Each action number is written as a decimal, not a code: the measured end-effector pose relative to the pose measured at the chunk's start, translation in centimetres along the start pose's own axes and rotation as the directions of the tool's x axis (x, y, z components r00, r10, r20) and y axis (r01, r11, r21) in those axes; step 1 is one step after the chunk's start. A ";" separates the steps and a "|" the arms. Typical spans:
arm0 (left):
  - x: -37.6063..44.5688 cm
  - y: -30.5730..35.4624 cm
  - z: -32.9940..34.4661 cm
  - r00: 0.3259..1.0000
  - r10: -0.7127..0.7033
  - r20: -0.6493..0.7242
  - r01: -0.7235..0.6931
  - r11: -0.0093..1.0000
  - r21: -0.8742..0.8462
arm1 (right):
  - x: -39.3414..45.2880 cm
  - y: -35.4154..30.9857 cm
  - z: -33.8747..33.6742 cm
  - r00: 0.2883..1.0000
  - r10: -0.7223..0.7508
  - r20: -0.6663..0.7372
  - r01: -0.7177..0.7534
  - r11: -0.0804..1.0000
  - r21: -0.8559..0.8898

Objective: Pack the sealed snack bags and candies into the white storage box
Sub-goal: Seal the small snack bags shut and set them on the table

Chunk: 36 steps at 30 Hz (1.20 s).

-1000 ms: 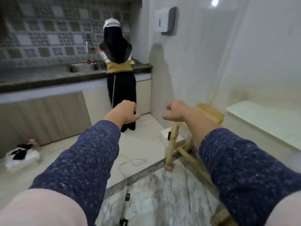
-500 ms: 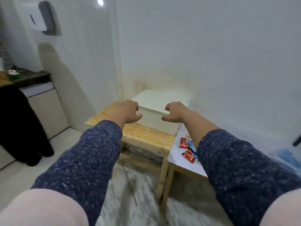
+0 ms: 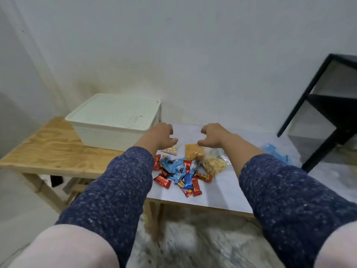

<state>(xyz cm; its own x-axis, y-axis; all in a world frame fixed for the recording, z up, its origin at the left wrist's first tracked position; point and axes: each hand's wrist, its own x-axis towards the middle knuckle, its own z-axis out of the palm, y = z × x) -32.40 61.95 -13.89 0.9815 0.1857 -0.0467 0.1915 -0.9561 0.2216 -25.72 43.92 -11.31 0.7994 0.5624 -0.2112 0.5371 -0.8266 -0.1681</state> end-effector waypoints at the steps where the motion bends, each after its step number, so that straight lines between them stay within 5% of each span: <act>1: 1.0 0.6 1.0 1.000 0.013 0.018 -0.013 1.000 -0.002 | 0.6 1.1 0.7 1.000 0.019 0.023 -0.019 1.000 0.007; 13: 15.7 0.4 10.0 0.962 0.097 0.255 -0.092 0.995 -0.028 | 11.9 8.7 7.3 0.965 0.203 0.163 -0.219 0.972 0.082; 23: 25.6 5.1 16.9 0.833 0.318 0.453 -0.299 0.947 -0.116 | 15.4 15.1 10.6 0.866 0.428 0.259 -0.476 0.865 0.161; 32: 28.1 6.8 17.9 0.864 0.346 0.367 -0.257 0.928 -0.270 | 17.4 15.9 10.2 0.886 0.407 0.222 -0.464 0.789 0.404; 36: 29.7 7.8 16.5 0.900 0.310 0.306 -0.135 0.866 -0.481 | 18.5 17.5 8.7 0.865 0.425 0.268 -0.492 0.610 0.621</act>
<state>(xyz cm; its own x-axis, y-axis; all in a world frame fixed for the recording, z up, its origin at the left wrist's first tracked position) -1.86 56.25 -29.57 0.9416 -0.1991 -0.2716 0.0351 -0.7441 0.6671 -3.87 40.00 -26.57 0.8475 0.1405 -0.5118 -0.2332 -0.7677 -0.5969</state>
